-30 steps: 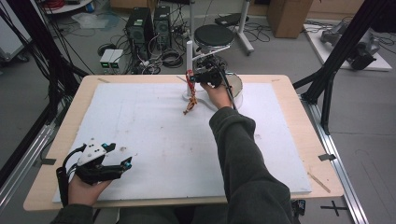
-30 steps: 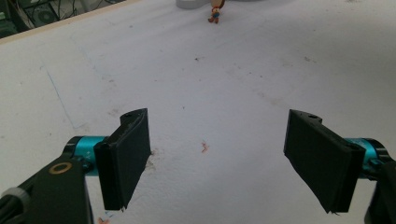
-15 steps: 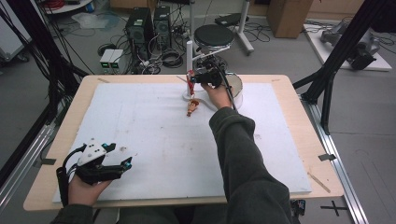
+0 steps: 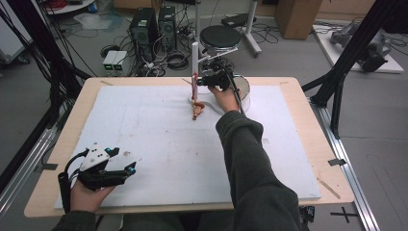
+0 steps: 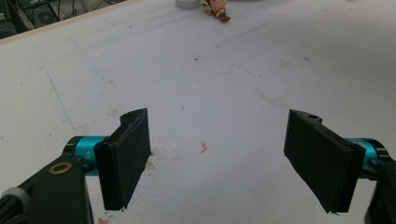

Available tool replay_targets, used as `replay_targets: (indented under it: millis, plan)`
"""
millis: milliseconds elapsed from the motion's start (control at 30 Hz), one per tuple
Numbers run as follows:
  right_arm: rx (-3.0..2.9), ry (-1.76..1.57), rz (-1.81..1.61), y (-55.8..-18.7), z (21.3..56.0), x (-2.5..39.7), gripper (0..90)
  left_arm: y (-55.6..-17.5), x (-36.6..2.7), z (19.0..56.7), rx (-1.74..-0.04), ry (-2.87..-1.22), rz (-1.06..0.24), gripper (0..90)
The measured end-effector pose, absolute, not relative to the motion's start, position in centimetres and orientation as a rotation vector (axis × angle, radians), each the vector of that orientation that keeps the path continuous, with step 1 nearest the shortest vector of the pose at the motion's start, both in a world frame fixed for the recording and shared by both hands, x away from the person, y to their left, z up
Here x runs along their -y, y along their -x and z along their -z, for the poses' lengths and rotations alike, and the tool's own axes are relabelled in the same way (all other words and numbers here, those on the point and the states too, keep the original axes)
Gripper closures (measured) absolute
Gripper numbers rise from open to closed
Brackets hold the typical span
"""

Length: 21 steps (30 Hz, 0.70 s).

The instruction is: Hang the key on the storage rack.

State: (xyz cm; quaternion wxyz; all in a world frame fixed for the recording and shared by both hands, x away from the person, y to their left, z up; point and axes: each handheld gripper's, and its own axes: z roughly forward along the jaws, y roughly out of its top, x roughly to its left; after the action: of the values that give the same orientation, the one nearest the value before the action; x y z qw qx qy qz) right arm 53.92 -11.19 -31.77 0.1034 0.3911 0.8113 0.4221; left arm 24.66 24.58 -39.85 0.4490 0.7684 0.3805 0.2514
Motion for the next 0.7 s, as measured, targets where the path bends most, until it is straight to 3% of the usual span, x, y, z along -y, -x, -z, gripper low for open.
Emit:
replay_targets:
  millis: [700]
  plan:
    - [-2.39,-1.144,-1.283,-53.4,31.2,12.3,62.4,-24.9,-24.4,39.9,-0.942,-1.909,-0.622,23.1]
